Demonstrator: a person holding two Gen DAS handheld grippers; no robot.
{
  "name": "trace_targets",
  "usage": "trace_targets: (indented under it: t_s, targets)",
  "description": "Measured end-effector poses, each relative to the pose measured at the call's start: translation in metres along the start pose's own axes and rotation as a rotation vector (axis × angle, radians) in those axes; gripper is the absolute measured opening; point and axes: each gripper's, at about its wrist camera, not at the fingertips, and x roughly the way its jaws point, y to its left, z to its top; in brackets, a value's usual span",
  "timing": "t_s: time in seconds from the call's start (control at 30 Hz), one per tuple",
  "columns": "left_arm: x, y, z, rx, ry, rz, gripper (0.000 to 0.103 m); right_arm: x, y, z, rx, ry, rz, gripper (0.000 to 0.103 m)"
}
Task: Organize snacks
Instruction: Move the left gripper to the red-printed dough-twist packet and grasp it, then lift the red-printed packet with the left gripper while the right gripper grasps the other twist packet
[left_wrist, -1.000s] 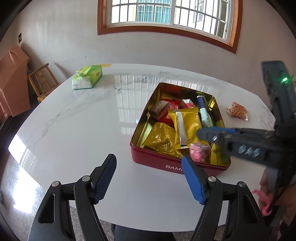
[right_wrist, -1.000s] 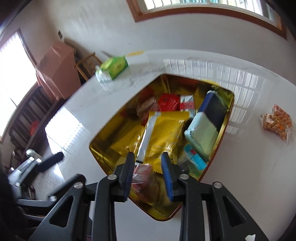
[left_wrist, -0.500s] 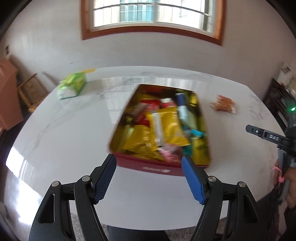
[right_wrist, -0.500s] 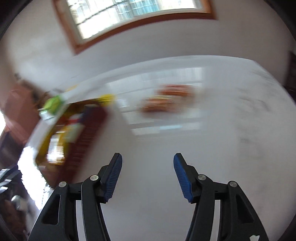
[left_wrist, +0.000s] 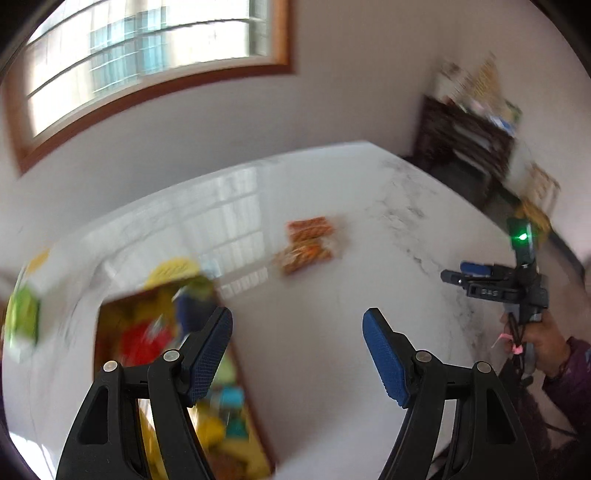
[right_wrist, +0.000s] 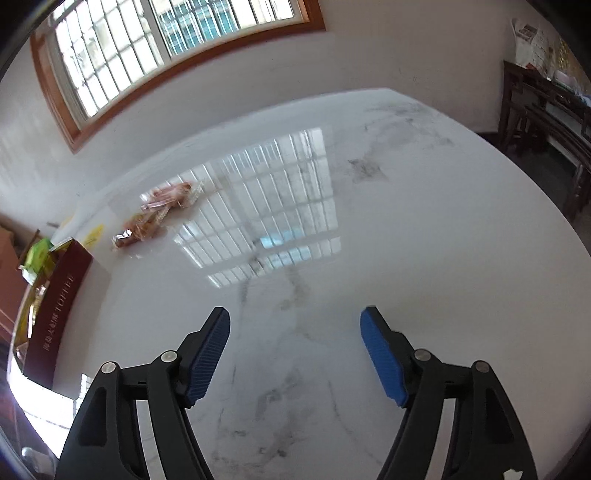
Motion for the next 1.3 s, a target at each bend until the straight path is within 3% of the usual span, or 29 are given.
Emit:
trace_targets:
  t_s: [0.23,0.37,0.6,0.8,0.83,0.9,1.0,1.07,1.17,1.23,1.3]
  targets:
    - [0.100,-0.012,0.053,0.246,0.179,-0.066,0.073,-0.005,-0.015,-0.003,0.041,-0.018,0.116,0.082]
    - [0.152,-0.007,0.062,0.338,0.280,-0.087,0.073,-0.005,-0.014,-0.003,0.042,-0.018,0.172,0.083]
    - [0.215,0.005,0.070,0.384,0.383,-0.067,0.073,-0.004,-0.016,-0.004,0.049,-0.009,0.254,0.084]
    - [0.235,0.011,0.073,0.279,0.449,-0.155,0.068,-0.004,-0.028,-0.002,0.124,-0.014,0.333,0.086]
    - [0.237,0.013,0.075,0.236,0.468,-0.142,0.064,-0.004,-0.028,-0.002,0.129,-0.015,0.339,0.086]
    - [0.235,0.009,0.075,0.207,0.468,-0.108,0.046,-0.004,-0.026,-0.003,0.126,-0.016,0.339,0.087]
    - [0.217,-0.012,0.056,0.178,0.452,-0.056,0.045,-0.004,-0.025,-0.004,0.119,-0.016,0.338,0.088]
    - [0.203,-0.026,0.041,0.151,0.424,-0.061,0.045,-0.005,-0.025,-0.005,0.122,-0.017,0.341,0.089]
    - [0.171,-0.038,0.012,0.005,0.353,-0.006,0.045,-0.005,-0.026,-0.004,0.128,-0.013,0.350,0.089]
    - [0.148,-0.039,-0.010,-0.148,0.327,-0.052,0.045,-0.002,-0.024,-0.002,0.110,0.005,0.368,0.090]
    - [0.132,-0.048,-0.023,-0.198,0.307,-0.049,0.045,0.003,-0.019,0.004,0.063,0.042,0.420,0.086]
